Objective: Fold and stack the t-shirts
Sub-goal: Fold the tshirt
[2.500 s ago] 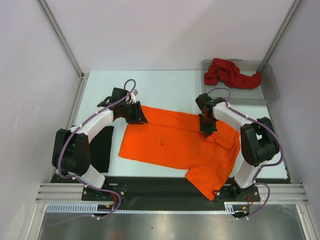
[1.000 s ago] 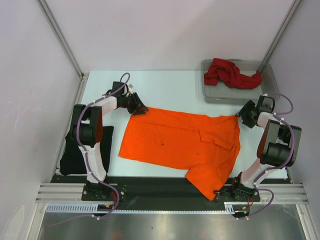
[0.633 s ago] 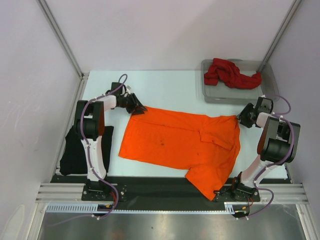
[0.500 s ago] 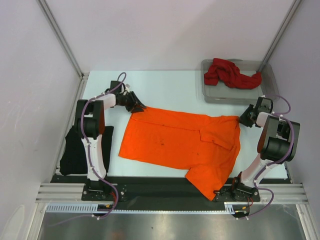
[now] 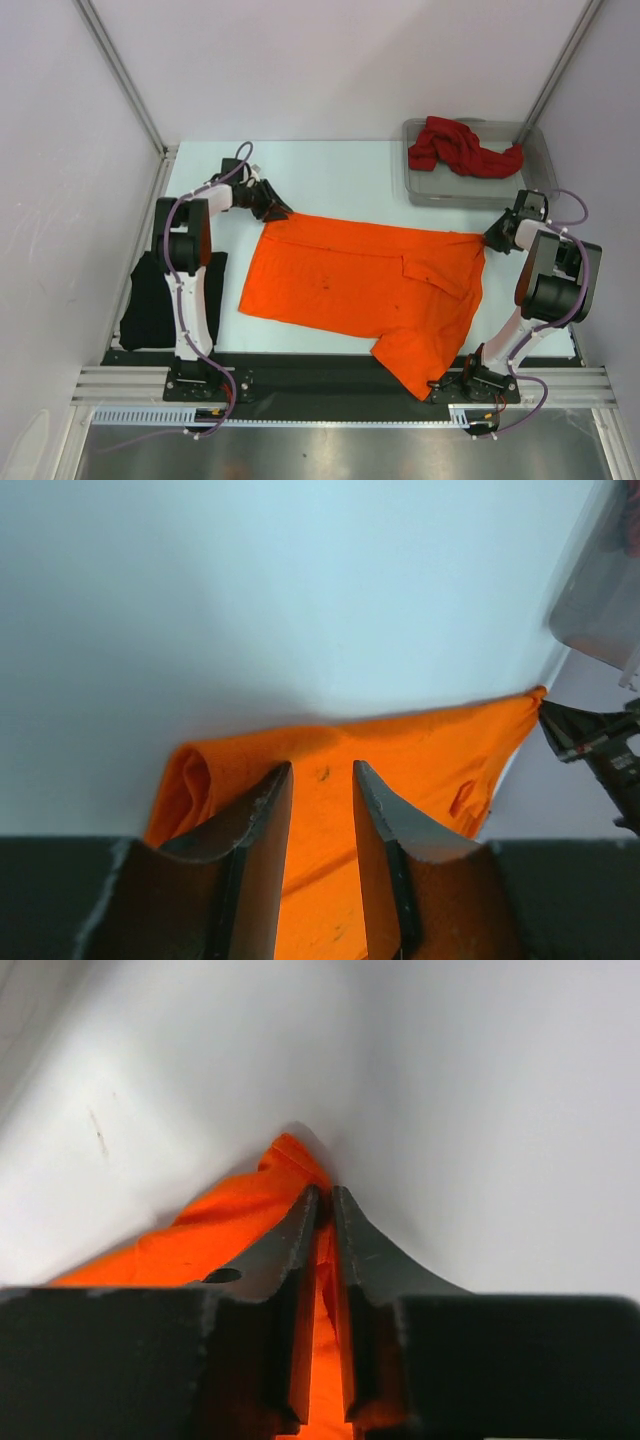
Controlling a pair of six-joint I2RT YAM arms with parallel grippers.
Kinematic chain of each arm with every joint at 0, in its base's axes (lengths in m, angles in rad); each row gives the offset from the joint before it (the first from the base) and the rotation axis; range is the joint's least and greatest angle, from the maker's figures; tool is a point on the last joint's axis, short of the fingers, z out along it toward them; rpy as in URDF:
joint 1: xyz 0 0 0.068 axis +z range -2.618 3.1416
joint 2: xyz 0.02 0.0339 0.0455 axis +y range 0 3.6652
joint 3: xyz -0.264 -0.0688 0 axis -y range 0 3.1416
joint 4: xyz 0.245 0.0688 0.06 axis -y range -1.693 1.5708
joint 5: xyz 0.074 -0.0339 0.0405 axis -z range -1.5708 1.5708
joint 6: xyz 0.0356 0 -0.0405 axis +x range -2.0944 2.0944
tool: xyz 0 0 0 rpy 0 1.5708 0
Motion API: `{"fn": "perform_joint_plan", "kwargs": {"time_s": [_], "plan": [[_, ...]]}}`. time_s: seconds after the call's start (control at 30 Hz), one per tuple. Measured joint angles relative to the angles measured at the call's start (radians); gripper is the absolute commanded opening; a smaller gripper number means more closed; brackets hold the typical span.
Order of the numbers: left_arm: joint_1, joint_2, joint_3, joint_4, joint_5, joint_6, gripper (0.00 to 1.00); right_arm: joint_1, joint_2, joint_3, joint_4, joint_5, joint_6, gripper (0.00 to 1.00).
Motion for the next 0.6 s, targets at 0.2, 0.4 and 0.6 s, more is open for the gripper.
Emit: {"fn": "perform_joint_plan", "kwargs": {"time_s": [0.2,0.4,0.6], "plan": [[-0.005,-0.048,0.031,-0.087,-0.137,0.069,0.50,0.005,0.032,0.166,-0.189,0.111,-0.002,0.64],[-0.008,-0.211,0.039,-0.166,-0.285,0.183,0.69,0.007,-0.001,0.226,-0.288,0.144,-0.050,0.70],[-0.008,-0.183,0.183,-0.233,-0.342,0.342,0.54,0.009,-0.022,0.185,-0.280,0.037,-0.100,0.68]]}}
